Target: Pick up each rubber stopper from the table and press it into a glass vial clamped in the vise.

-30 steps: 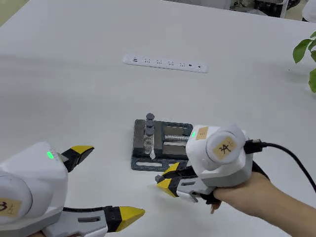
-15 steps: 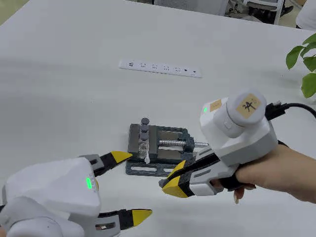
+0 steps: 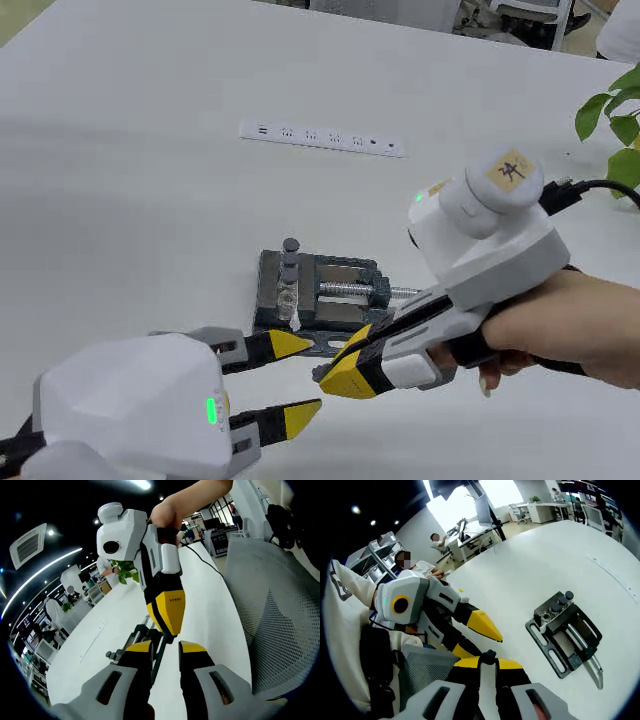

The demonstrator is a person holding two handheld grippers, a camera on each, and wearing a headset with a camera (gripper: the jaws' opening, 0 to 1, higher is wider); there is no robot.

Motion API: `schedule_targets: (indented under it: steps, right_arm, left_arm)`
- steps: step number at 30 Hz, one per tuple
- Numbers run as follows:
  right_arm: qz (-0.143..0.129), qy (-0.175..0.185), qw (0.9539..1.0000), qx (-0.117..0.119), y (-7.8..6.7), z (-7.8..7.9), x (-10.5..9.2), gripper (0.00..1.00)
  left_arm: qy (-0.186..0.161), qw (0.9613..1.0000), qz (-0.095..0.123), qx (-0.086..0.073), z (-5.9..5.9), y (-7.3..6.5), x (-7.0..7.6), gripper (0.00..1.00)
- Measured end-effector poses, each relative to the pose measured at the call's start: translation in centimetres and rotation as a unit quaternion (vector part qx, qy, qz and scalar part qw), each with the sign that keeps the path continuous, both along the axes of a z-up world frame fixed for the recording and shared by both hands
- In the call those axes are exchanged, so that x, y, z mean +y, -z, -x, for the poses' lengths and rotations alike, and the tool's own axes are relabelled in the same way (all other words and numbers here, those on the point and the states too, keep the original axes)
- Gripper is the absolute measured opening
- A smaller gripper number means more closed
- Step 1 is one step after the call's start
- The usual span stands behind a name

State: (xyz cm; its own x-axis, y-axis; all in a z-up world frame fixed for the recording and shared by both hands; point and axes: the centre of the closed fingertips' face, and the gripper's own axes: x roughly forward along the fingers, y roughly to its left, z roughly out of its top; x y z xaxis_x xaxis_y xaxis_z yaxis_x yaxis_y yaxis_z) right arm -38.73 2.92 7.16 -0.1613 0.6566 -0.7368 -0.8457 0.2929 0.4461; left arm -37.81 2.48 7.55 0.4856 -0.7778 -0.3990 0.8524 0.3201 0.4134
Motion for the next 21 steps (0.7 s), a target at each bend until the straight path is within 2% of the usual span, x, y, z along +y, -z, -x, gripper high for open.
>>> schedule_targets:
  steps: [6,16,21]
  right_arm:
    - [-0.003,-0.003,0.9999,0.016,-0.1,0.4,0.1,0.06]
    - [-0.008,-0.009,0.9993,0.035,-0.4,0.9,0.1,0.06]
    - [-0.006,-0.012,0.9992,0.037,-0.3,1.1,0.1,0.06]
  left_arm:
    - [0.018,0.9996,-0.01,-0.017,0.4,-0.3,-0.3,0.09]
    - [0.04,0.9983,-0.026,-0.034,1.1,-0.3,-0.6,0.05]
    - [0.046,0.9977,-0.032,-0.04,1.2,-0.2,-0.7,0.05]
